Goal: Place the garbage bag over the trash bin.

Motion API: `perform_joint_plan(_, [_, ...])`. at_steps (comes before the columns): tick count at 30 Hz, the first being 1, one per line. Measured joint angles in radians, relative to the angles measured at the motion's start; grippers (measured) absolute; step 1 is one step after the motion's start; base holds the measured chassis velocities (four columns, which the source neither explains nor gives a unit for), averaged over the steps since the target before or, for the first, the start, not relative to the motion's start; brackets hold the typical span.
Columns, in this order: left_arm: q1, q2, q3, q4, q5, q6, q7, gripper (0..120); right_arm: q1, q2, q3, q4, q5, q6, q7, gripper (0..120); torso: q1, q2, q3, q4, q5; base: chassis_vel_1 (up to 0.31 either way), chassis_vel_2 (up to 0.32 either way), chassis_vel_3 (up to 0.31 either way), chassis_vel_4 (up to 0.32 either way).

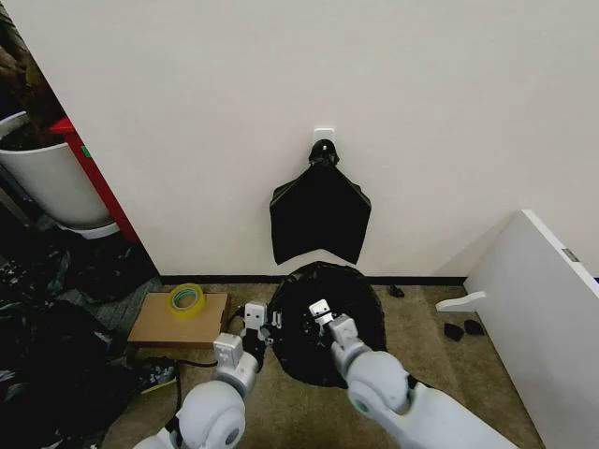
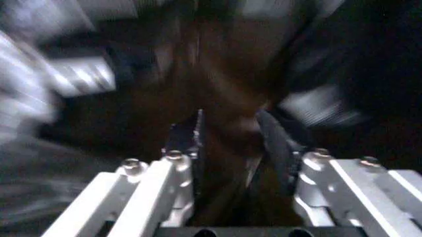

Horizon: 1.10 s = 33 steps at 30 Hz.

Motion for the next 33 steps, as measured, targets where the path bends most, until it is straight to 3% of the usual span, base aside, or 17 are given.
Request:
perform_joint_plan(3, [-0.01, -0.011, -0.024, 0.007, -0.091, 0.047, -0.042, 1, -0.043, -0.018, 0.061, 0.067, 0.011, 0.02, -0.024, 45, 0.0, 0.0, 0.0, -0.0004, 0.0002, 0.0, 0.0, 0.0, 0.0])
perform_joint_plan(5, [-0.014, -0.031, -0.063, 0.009, -0.215, 0.117, -0.141, 1, -0.1, -0.03, 0.146, 0.156, 0.03, 0.077, -0.029, 56, 0.0, 0.0, 0.0, 0.0003, 0.0003, 0.0, 0.0, 0.0, 0.0])
perform_joint_plan(12, [-0.047, -0.051, -0.073, 0.048, -0.358, 0.166, -0.24, 1, -0.294, 0.001, 0.3, 0.258, -0.039, 0.163, -0.071, 80, 0.0, 0.0, 0.0, -0.0002, 0.0002, 0.0, 0.0, 0.0, 0.0])
perform_joint_plan(17, [-0.091, -0.078, -0.059, 0.094, -0.399, 0.176, -0.255, 1, -0.349, 0.034, 0.34, 0.255, -0.066, 0.198, -0.077, 97, 0.0, 0.0, 0.0, -0.0001, 0.0002, 0.0, 0.0, 0.0, 0.0])
perform_joint_plan(25, [-0.156, -0.116, -0.043, 0.155, -0.406, 0.181, -0.267, 1, -0.386, 0.073, 0.364, 0.247, -0.089, 0.213, -0.077, 100, 0.0, 0.0, 0.0, 0.0, 0.0001, 0.0, 0.0, 0.0, 0.0])
perform_joint_plan(31, [-0.172, -0.13, -0.058, 0.192, -0.473, 0.188, -0.299, 26, -0.407, 0.088, 0.366, 0.238, -0.108, 0.225, -0.077, 100, 0.0, 0.0, 0.0, 0.0001, 0.0001, 0.0, 0.0, 0.0, 0.0])
perform_joint_plan(33, [-0.171, -0.131, -0.061, 0.195, -0.483, 0.189, -0.3, 29, -0.409, 0.089, 0.366, 0.238, -0.109, 0.225, -0.077, 100, 0.0, 0.0, 0.0, 0.0, 0.0001, 0.0, 0.0, 0.0, 0.0])
